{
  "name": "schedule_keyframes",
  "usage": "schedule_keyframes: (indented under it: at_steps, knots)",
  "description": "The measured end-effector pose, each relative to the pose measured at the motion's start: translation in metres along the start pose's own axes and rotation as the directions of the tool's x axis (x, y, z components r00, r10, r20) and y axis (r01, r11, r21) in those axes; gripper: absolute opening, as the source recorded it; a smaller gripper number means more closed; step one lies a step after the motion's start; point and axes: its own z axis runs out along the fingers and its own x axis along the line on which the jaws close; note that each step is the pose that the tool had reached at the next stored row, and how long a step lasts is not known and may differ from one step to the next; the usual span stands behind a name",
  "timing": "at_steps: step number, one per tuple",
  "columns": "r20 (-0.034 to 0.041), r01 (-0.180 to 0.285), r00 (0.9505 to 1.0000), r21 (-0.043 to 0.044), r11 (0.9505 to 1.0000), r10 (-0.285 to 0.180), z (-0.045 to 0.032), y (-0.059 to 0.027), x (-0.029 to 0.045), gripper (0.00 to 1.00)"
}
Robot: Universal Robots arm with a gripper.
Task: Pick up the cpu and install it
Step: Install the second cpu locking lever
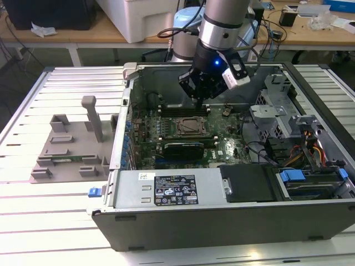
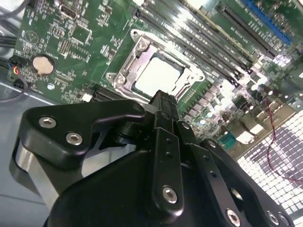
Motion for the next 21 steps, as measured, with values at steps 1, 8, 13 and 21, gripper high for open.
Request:
schedule_keyframes:
  at_steps: [1, 8, 13, 21]
  knots:
    - [-0.001, 0.0, 1.0, -0.0001, 1.0, 0.0, 0.0001, -0.0036, -0.0011, 0.11]
    - [-0.0021, 0.0, 1.0, -0.0005, 1.0, 0.0, 0.0063, -0.0337, 0.0048, 0.11]
    - [-0.0021, 0.0, 1.0, -0.0004, 1.0, 0.0, 0.0162, -0.0409, 0.0181, 0.11]
    - [-0.0022, 0.0, 1.0, -0.0005, 1.0, 0.0, 0.04, -0.0413, 0.0363, 0.11]
